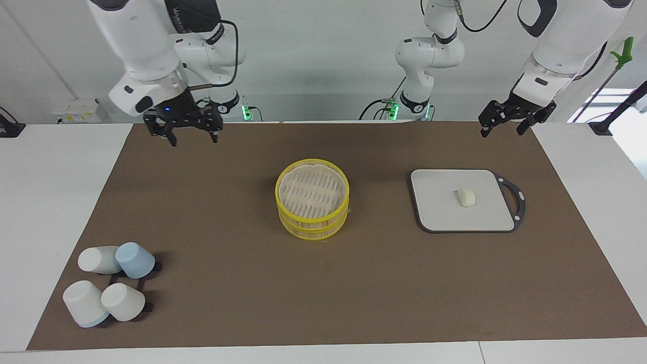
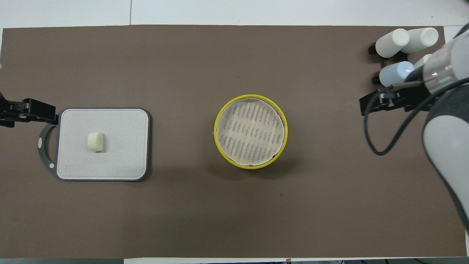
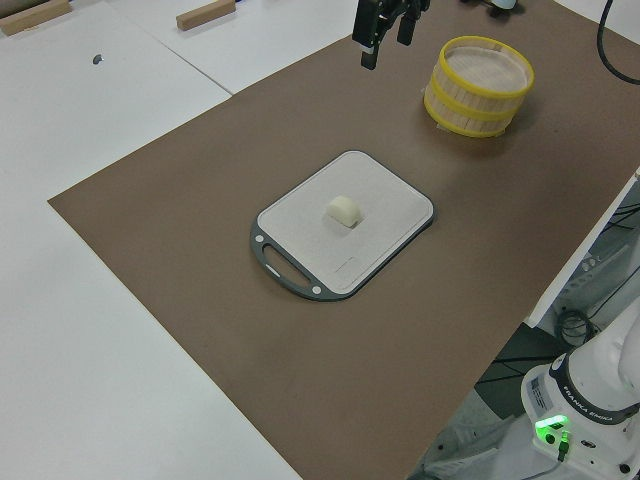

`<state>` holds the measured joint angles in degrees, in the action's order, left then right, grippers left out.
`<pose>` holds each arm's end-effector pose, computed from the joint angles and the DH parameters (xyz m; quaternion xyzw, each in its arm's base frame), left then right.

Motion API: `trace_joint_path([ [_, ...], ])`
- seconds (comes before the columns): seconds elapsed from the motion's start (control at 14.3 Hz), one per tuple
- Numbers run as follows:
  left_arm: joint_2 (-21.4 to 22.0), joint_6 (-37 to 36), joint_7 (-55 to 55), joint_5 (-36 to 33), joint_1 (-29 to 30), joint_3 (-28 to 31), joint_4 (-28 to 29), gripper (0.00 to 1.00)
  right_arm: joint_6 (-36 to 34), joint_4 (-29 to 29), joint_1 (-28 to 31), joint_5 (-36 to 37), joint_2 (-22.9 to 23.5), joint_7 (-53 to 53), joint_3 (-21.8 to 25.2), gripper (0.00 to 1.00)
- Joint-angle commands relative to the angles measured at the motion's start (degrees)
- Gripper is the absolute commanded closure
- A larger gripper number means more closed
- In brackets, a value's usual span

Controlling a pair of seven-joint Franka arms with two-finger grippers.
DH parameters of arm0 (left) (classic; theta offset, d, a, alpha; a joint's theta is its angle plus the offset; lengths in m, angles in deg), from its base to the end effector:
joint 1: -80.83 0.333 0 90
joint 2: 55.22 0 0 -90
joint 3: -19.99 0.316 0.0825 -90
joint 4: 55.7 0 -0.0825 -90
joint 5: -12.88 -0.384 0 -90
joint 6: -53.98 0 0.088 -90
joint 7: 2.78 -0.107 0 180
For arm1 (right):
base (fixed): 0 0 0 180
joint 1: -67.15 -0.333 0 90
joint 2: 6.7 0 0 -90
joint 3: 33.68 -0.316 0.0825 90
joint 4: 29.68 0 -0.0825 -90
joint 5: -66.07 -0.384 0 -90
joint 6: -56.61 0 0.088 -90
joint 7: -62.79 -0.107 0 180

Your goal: Place bun in steamer

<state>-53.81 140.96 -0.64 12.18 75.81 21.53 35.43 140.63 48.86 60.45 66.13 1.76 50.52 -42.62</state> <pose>0.5402 -0.0313 0.6242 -0.9996 0.0115 0.0236 0.0069 0.5693 0.1513 0.6254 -0.9992 -0.0288 0.0270 0.0045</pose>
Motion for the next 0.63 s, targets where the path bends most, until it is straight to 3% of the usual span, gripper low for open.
trace_joint_path([
  [0.0, 2.88, 2.83, -0.74, -0.87, 0.01, 0.22, 4.65, 0.0, -3.34, -16.11, -13.46, 7.21, 13.92, -10.97, -0.9, 0.0],
  [0.14, 5.95, 10.7, -0.74, -0.87, 0.36, 0.66, 14.81, 0.0, 3.58, -16.48, -18.94, 6.97, 18.42, -23.71, -1.25, 0.0],
  [0.28, 8.51, 20.98, -1.09, -0.87, 2.2, 0.66, 26.07, 0.0, 9.04, -15.08, -23.16, 6.35, 19.84, -25.95, -1.16, 0.0],
  [0.56, 3.17, 36.02, -2.93, -0.87, 3.7, 0.66, 34.98, 0.0, 18.88, -2.72, -24.67, 6.79, 18.27, -26.57, -1.16, 0.0],
])
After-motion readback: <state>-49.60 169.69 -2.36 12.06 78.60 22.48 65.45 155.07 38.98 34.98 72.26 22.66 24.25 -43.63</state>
